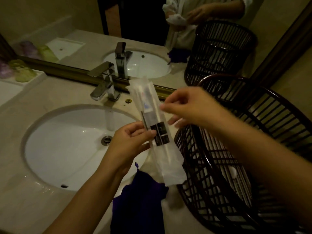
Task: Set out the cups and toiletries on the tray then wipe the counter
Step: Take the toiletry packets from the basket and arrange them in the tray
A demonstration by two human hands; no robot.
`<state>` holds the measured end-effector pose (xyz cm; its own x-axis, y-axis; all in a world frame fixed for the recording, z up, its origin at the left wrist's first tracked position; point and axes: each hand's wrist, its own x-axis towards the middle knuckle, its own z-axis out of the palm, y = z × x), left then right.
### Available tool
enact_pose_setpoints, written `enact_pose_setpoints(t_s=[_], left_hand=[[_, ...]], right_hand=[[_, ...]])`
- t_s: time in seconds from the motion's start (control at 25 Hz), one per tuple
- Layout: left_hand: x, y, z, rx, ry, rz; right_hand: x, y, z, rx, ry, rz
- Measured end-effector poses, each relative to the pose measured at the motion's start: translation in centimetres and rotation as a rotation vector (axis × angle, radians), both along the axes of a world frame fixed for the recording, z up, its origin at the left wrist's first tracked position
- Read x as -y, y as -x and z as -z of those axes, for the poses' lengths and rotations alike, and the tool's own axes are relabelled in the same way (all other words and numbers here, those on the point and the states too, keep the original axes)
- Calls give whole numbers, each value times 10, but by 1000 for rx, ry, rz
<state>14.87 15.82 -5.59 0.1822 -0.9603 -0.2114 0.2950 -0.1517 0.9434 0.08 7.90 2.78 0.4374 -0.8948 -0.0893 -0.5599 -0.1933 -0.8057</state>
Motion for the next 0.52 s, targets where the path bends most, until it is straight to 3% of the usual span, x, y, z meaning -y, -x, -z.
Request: enact_pose_setpoints(t_s=[0.12,0.28,0.52], left_hand=[[6,-5,16,11,-69,-9],[12,-4,41,49,-140,15],[23,10,62,94,-179,157]], right_hand=[[26,69,-14,-236,15,-128],[27,140,38,-673,-401,-431],[0,173,120,-959,-969,-416]])
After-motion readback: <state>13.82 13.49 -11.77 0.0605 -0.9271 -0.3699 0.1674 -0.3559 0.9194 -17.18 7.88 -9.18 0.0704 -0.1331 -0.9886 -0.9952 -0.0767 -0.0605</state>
